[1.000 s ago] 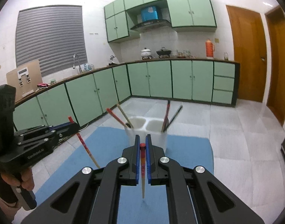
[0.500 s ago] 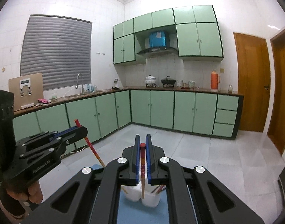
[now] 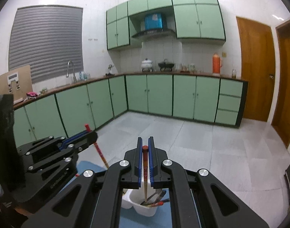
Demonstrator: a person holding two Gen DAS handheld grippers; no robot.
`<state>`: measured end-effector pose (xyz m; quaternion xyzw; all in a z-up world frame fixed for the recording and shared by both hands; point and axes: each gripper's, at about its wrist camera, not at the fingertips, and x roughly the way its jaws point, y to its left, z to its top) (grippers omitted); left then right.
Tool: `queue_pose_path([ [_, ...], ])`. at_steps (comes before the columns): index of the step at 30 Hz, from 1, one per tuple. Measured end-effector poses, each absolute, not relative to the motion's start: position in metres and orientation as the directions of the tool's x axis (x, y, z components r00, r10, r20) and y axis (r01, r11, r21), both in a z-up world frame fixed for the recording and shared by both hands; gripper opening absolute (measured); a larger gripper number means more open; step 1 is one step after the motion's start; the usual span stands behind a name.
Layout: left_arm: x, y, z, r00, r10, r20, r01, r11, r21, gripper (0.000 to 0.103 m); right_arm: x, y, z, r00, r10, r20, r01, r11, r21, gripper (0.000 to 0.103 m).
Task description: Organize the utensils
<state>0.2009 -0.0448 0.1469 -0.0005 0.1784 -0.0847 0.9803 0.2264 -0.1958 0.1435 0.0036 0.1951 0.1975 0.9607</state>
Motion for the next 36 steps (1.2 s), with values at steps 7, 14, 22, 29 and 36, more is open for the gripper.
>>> queue_pose_path([
  [7,0.183,-0.026,0.152,0.929,-0.185,-0.320,0.175,0.983,-0.058,0.030,0.213,-0.213,0.140,0.860,0.366,-0.356,-0.351,0.930,0.110,0.022],
  [14,0.136,-0.014,0.174,0.955,-0.172,-0.241,0.161,0.985,-0.067,0.063,0.173,-0.233,0.151,0.891,0.337,-0.304,-0.310,0.941,0.137,0.047],
  [22,0.076,-0.009,0.165,0.960,-0.147,-0.239,0.136,0.989,-0.064,0.088,0.114,-0.253,0.138,0.893,0.352,-0.280,-0.304,0.931,0.199,0.078],
  [29,0.035,-0.004,0.141,0.945,-0.146,-0.292,0.130,0.989,-0.075,0.092,0.074,-0.253,0.123,0.873,0.388,-0.297,-0.327,0.915,0.236,0.090],
  [36,0.000,0.000,0.127,0.935,-0.133,-0.328,0.122,0.991,-0.054,0.094,0.035,-0.246,0.118,0.863,0.410,-0.296,-0.351,0.907,0.233,0.097],
])
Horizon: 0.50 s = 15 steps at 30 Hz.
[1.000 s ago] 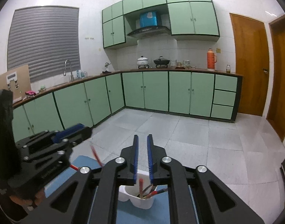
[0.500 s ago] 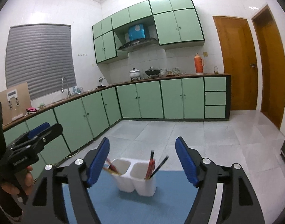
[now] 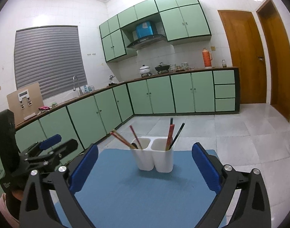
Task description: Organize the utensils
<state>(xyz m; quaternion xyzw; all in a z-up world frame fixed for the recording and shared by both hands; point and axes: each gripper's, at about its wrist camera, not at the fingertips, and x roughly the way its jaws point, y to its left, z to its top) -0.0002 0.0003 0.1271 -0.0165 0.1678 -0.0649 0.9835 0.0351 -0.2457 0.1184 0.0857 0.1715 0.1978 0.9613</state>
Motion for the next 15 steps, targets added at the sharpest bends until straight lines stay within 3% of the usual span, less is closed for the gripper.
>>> queue_pose_path([
  [15,-0.049,-0.009,0.125,0.926,-0.161,-0.342,0.161,0.987,-0.029,0.094,-0.005,-0.229,0.103,0.848,0.402,-0.346,-0.360,0.915,0.181,0.097],
])
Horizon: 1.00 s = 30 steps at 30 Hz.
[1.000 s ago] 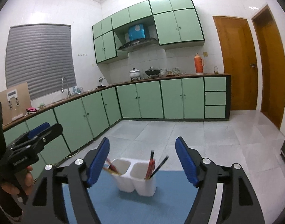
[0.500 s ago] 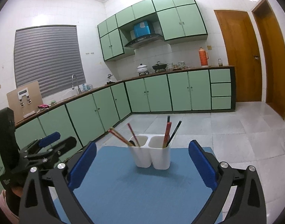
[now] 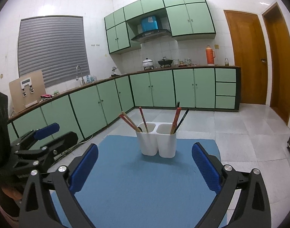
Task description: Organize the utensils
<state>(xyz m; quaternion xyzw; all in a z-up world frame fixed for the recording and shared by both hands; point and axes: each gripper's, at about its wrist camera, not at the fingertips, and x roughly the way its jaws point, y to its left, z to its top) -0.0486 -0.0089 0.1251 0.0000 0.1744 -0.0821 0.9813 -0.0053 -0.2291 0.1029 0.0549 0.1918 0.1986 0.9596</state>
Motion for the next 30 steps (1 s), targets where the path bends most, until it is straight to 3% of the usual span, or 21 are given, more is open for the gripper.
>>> queue_pose_path([
  [30,-0.063,-0.003,0.107,0.911,-0.148,-0.384,0.145,0.989,-0.035,0.094,-0.012,-0.222,0.094,0.833,0.401,-0.381,-0.364,0.916,0.169,0.097],
])
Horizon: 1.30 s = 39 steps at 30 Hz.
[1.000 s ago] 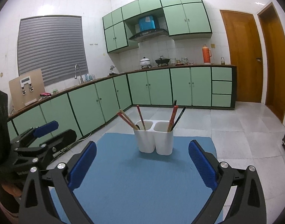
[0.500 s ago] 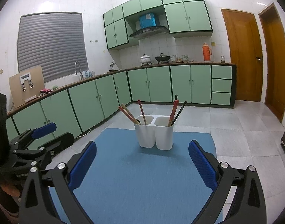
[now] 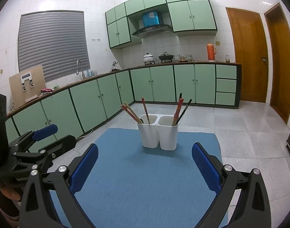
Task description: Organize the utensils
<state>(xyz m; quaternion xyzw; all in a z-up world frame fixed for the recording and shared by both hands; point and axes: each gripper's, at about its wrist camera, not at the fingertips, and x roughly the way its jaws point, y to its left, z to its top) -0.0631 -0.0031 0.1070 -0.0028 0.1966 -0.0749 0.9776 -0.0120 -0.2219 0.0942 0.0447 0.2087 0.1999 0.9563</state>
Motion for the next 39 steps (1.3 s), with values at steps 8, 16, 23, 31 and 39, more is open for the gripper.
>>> queue_pose_path([
  [8,-0.0603,-0.0035,0.1069,0.909,-0.143,-0.390,0.138,0.990,-0.041,0.094,-0.0101,-0.2208,0.0908,0.828,0.403,-0.388,-0.366,0.915,0.170,0.097],
  [16,-0.0618,-0.0032,0.1038,0.909,-0.139,-0.394,0.132,0.990,-0.044,0.094,-0.0087,-0.2203,0.0898,0.827,0.404,-0.391,-0.367,0.915,0.171,0.097],
  [23,-0.0617,-0.0037,0.1039,0.909,-0.138,-0.394,0.131,0.990,-0.045,0.094,-0.0078,-0.2190,0.0884,0.826,0.405,-0.393,-0.367,0.914,0.169,0.097],
  [31,-0.0618,-0.0029,0.1041,0.909,-0.138,-0.394,0.131,0.990,-0.045,0.094,-0.0080,-0.2184,0.0886,0.826,0.404,-0.393,-0.367,0.915,0.170,0.097],
  [39,-0.0621,-0.0020,0.1037,0.909,-0.138,-0.394,0.131,0.990,-0.046,0.094,-0.0084,-0.2185,0.0887,0.826,0.404,-0.393,-0.367,0.915,0.169,0.097],
])
